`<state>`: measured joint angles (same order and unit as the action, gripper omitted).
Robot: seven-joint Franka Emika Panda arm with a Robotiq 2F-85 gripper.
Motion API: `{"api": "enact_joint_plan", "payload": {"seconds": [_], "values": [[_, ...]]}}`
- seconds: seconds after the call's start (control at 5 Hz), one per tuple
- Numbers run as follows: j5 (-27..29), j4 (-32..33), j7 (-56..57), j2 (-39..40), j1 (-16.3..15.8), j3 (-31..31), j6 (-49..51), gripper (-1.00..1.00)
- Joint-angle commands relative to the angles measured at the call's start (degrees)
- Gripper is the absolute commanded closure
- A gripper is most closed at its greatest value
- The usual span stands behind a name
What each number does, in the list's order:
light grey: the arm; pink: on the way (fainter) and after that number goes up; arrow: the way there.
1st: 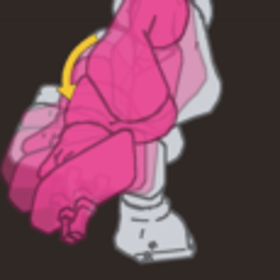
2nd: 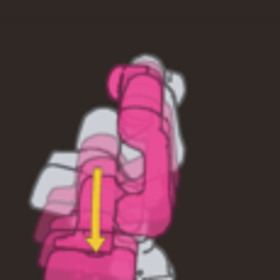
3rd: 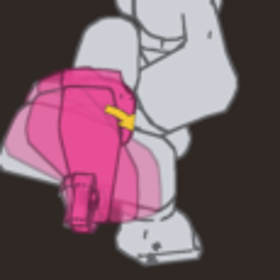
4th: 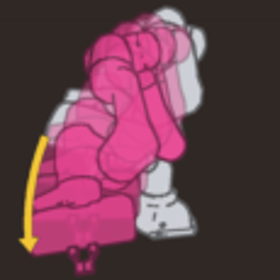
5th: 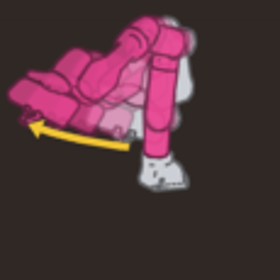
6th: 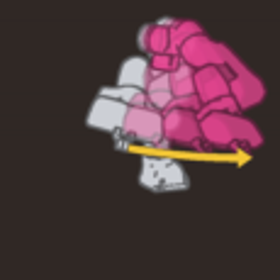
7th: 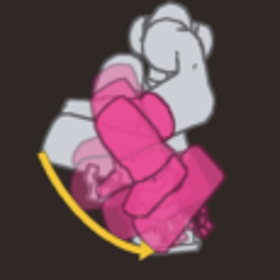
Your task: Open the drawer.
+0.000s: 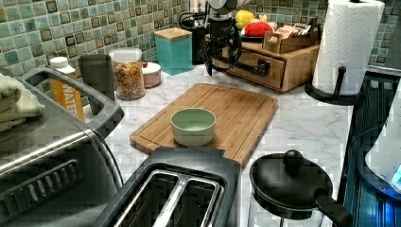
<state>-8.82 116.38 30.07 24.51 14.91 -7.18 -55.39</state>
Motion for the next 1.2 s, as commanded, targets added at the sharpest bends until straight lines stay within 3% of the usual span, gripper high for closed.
{"api": "enact_joint_plan", "payload": {"seconds": [0.2,0.6,0.8,1.2], "values": [[5.2,-2.1,1.4,0.6,-2.5,8.7,4.2,-1.0],[11.8,-6.3,-8.6,2.2,-6.8,14.8,8.1,-1.0],[14.6,-8.4,-14.8,3.2,-10.0,14.6,9.2,-1.0],[14.2,-11.1,-21.4,3.4,-14.1,15.1,11.1,-1.0]]}}
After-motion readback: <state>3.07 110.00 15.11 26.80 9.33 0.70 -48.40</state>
